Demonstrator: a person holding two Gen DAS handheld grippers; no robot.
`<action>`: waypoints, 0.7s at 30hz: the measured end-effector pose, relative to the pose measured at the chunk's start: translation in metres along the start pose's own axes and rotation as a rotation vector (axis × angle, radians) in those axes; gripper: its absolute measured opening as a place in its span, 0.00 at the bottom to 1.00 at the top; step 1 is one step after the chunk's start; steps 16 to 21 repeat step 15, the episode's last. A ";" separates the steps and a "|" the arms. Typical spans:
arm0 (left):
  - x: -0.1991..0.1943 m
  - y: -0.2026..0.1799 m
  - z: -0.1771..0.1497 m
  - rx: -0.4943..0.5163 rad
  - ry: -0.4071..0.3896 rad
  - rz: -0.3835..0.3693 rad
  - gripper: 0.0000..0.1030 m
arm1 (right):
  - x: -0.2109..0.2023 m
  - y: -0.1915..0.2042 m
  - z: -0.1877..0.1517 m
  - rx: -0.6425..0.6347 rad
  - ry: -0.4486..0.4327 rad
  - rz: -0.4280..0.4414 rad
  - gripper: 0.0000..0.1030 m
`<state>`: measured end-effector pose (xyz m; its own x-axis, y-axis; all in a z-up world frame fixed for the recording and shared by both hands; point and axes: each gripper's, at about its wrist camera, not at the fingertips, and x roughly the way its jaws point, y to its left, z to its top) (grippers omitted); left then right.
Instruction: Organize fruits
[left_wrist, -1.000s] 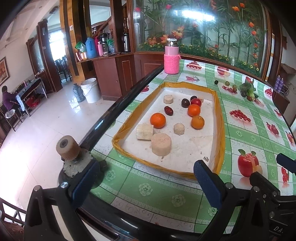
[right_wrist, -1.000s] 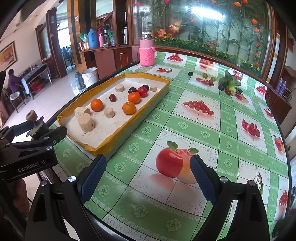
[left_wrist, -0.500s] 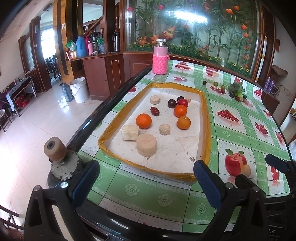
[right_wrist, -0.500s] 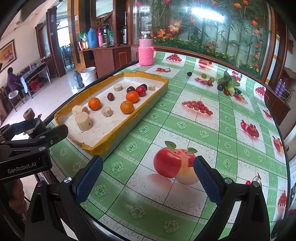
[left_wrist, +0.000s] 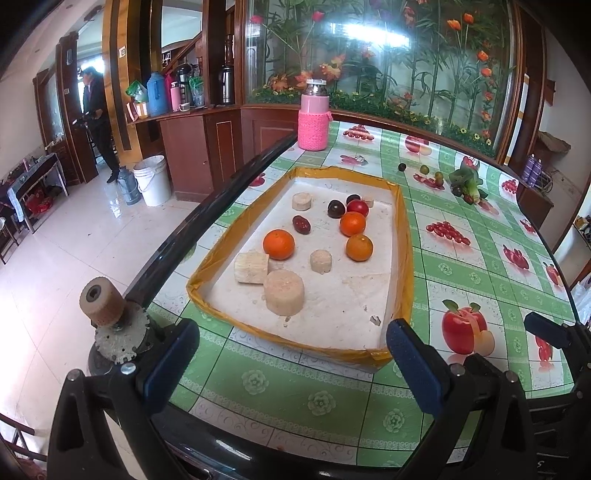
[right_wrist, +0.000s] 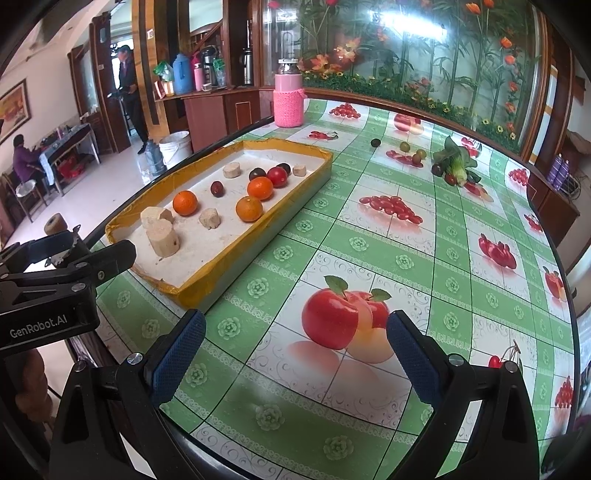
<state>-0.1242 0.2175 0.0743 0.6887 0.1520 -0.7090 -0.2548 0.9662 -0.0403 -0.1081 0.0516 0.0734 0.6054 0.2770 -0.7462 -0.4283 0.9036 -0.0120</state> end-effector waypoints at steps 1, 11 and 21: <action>0.000 0.000 0.000 -0.001 -0.005 -0.005 0.99 | 0.000 0.000 0.000 0.000 0.000 0.000 0.96; -0.001 0.003 0.003 -0.013 -0.013 -0.025 0.99 | 0.001 -0.001 0.000 0.006 0.002 0.001 0.96; 0.000 0.002 0.003 -0.003 0.002 -0.016 0.99 | 0.001 -0.001 0.000 0.004 0.005 0.001 0.96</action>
